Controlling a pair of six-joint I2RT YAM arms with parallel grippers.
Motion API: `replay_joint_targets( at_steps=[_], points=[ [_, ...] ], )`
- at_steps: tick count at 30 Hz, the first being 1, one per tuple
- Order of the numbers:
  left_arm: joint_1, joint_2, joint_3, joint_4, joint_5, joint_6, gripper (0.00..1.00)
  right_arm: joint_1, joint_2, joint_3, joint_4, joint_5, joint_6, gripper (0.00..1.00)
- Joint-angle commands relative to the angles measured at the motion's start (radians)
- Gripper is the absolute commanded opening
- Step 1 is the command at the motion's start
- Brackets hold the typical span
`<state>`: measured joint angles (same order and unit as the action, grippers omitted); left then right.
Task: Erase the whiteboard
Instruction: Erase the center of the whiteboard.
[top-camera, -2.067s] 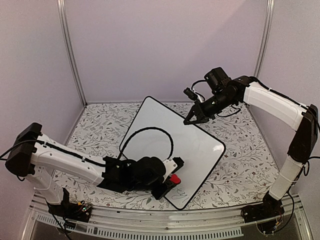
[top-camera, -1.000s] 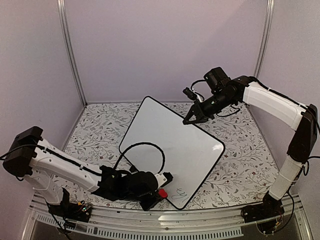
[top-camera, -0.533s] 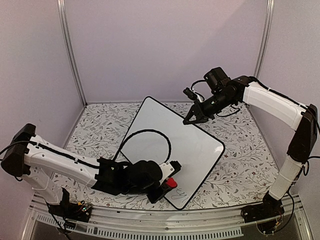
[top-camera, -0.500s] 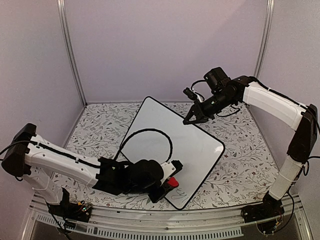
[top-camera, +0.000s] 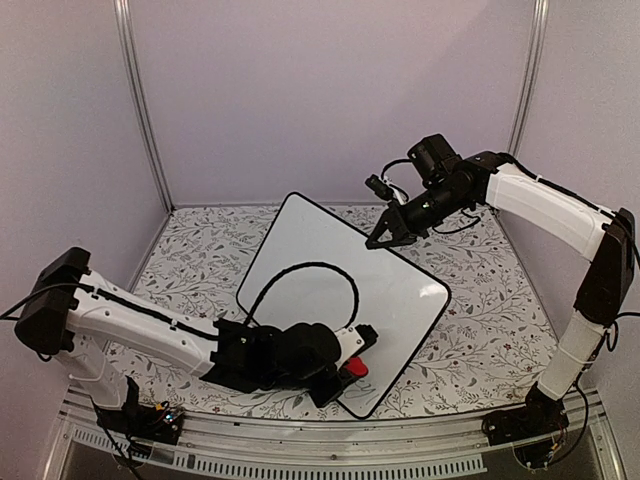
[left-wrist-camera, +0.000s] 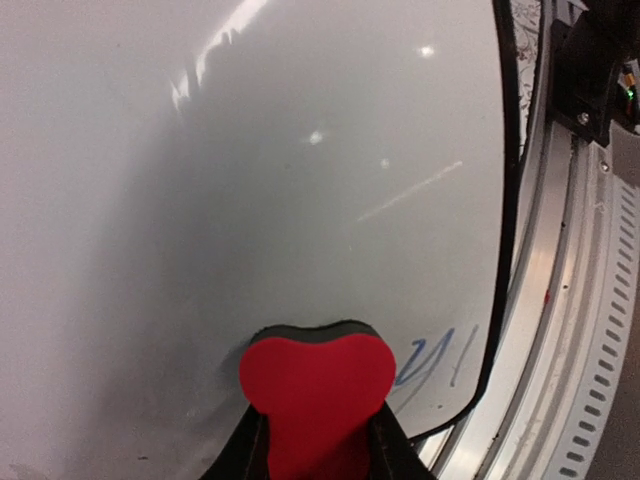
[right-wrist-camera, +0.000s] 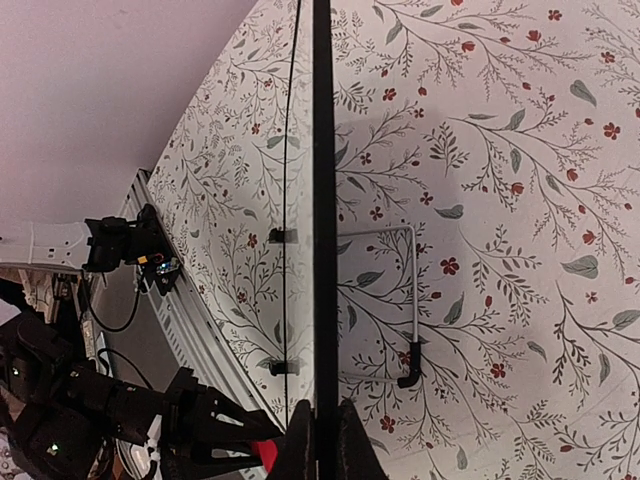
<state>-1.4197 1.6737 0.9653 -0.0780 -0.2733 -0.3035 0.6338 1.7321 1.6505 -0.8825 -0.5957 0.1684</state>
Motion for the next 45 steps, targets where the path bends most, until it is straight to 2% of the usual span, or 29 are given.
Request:
replay_joint_targets(
  at_steps=[1, 15, 22, 30, 35, 45],
  points=[
    [0.008, -0.003, -0.079, -0.03, 0.019, -0.039, 0.0, 0.038, 0.037, -0.011, -0.064, -0.011, -0.001, 0.0],
    [0.008, -0.045, -0.201, -0.049, 0.005, -0.108, 0.0, 0.038, 0.039, -0.008, -0.067, -0.012, 0.002, 0.0],
    [-0.001, -0.117, -0.148, -0.007, -0.011, -0.041, 0.0, 0.038, 0.041, -0.006, -0.067, -0.013, 0.001, 0.0],
    [-0.013, -0.074, -0.031, 0.012, -0.04, 0.057, 0.0, 0.038, 0.037, -0.01, -0.067, -0.012, 0.002, 0.0],
    [-0.022, -0.024, 0.01, 0.005, -0.02, 0.068, 0.0, 0.038, 0.038, -0.011, -0.066, -0.01, 0.0, 0.0],
    [-0.035, 0.045, -0.017, -0.015, -0.009, 0.022, 0.0, 0.038, 0.044, -0.006, -0.066, -0.012, 0.0, 0.0]
  ],
)
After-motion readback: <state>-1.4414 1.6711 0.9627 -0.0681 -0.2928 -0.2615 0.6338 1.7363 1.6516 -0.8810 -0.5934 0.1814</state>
